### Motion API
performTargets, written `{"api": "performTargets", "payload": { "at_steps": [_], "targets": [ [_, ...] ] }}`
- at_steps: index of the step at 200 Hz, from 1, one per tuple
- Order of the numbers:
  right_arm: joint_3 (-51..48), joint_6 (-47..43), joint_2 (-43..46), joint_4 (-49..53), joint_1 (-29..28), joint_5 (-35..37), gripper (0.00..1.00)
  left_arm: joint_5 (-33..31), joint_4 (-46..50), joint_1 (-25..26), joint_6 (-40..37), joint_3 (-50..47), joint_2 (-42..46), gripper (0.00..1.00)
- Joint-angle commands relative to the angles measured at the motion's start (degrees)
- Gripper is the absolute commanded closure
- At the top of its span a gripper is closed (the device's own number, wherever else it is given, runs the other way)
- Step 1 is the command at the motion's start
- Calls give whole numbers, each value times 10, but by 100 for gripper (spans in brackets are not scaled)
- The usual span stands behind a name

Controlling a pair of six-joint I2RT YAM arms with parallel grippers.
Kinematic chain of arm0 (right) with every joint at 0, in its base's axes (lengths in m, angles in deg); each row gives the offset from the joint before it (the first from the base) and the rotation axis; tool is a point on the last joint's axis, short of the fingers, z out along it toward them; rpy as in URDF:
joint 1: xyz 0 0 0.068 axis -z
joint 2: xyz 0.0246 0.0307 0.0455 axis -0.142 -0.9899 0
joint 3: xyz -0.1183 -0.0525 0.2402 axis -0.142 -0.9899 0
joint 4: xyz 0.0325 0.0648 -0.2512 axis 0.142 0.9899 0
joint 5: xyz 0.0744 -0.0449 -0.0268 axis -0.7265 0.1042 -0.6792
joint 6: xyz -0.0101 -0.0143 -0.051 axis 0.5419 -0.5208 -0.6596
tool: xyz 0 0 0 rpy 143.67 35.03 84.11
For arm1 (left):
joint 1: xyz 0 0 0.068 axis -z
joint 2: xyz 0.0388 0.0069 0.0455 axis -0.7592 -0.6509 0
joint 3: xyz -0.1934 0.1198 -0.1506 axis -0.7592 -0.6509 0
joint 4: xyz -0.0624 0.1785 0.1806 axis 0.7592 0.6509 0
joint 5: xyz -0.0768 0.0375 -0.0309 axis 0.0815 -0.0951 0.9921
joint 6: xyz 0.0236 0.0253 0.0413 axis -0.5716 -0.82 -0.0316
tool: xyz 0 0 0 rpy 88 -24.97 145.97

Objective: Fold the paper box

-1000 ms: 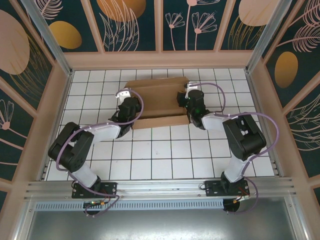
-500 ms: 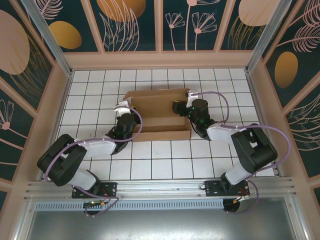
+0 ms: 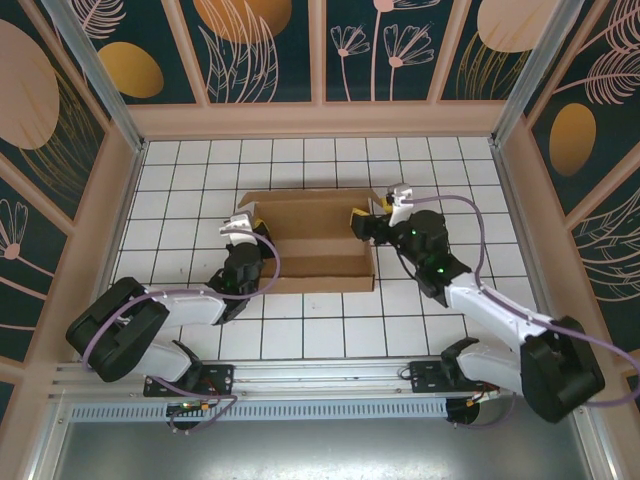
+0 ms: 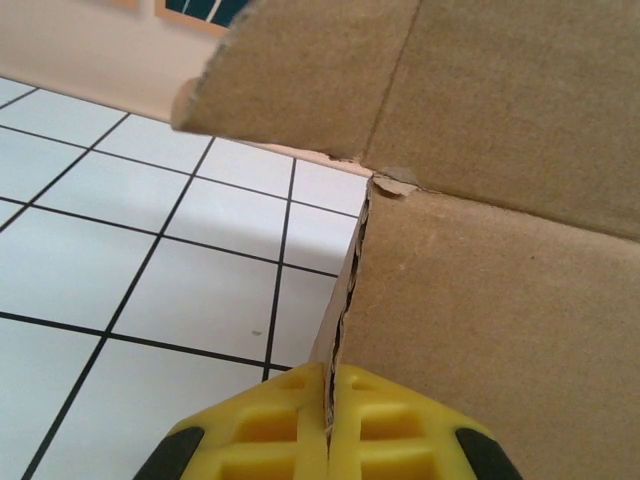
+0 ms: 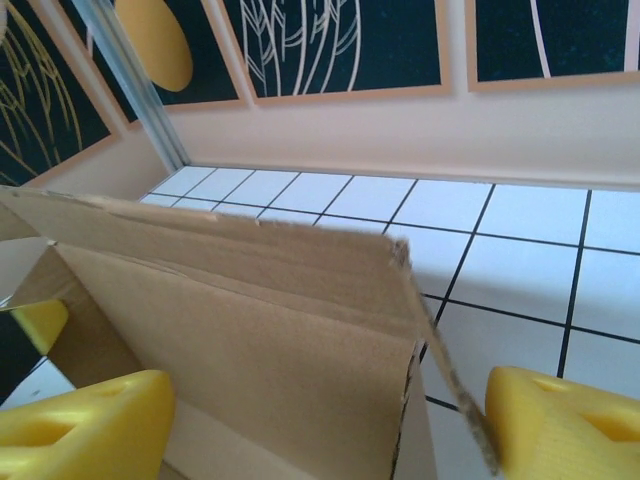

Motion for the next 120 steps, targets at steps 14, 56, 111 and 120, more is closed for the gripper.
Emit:
{"api": "performTargets", "payload": {
  "at_steps": [14,56,111,120],
  "targets": [
    [14,-21,84,92,-3,-37,19,-15,-70,4,-34,-12,-21,100],
    [67,-16,125,141,12,-35,23,22,-197,5,-91,-24,-69,100],
    [211,48,24,240,62,-5,37,59,-310,6,-149,-17,-155,100],
    [243,43,-10,279,63,-13,37,78,-314,5,-143,-15,-162,100]
  ]
}}
